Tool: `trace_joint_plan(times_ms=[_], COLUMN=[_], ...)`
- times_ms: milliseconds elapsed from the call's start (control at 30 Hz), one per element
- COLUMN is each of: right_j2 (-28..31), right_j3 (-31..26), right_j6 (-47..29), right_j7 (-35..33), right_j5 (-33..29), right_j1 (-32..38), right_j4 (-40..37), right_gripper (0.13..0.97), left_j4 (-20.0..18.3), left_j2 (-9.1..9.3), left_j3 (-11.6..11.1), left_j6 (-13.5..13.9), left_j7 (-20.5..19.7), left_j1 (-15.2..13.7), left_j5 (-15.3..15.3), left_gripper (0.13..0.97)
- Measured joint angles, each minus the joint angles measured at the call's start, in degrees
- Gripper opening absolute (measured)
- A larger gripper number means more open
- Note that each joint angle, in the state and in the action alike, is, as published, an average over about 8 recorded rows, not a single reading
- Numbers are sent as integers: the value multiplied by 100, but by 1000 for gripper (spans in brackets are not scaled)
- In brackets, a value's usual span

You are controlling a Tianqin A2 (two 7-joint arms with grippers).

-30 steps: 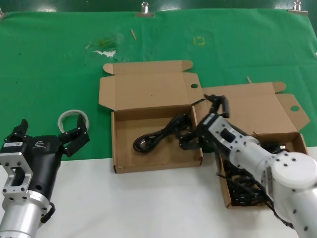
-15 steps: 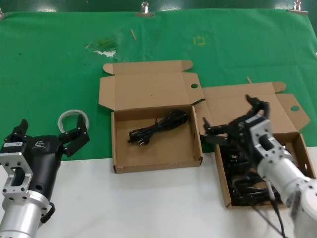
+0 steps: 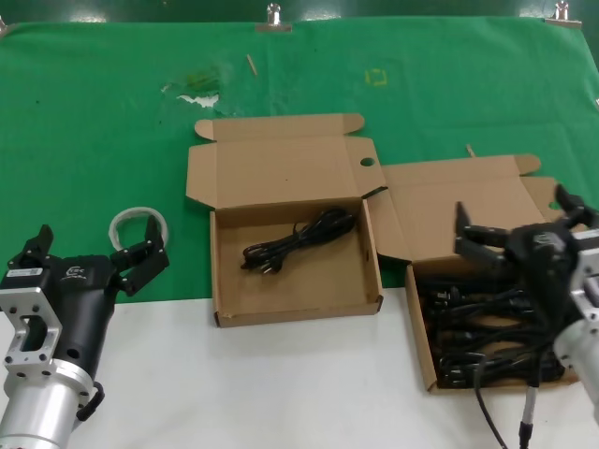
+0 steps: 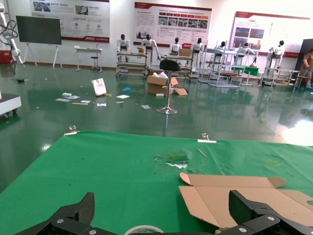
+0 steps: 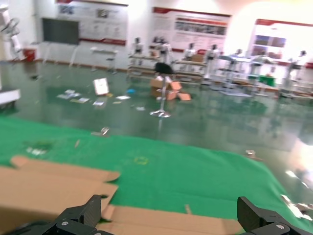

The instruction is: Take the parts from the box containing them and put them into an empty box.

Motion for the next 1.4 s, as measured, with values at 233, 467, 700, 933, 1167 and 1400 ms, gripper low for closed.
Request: trace_joint_plan(times_ms=[233, 467, 700, 933, 1167, 1400], right_j2=[48, 49, 49, 49, 49, 49], right_j3=[76, 78, 78, 78, 78, 78], right_j6=[132, 135, 135, 135, 135, 135], right_j7=[160, 163, 163, 163, 163, 163], right_j5=[74, 75, 75, 75, 75, 75], right_j1=[-198, -202, -202, -202, -202, -202], right_j4=[260, 266, 266, 266, 266, 266], right_gripper=[966, 966, 966, 966, 966, 966], left_j4=[0, 0, 0, 0, 0, 0], left_j2=[0, 0, 0, 0, 0, 0], left_j3=[0, 0, 0, 0, 0, 0], left_j6=[0, 0, 0, 0, 0, 0], left_j7=[0, 0, 0, 0, 0, 0], left_j1=[0, 0, 0, 0, 0, 0], left_j5=[0, 0, 0, 0, 0, 0], left_gripper=[966, 966, 966, 966, 966, 966])
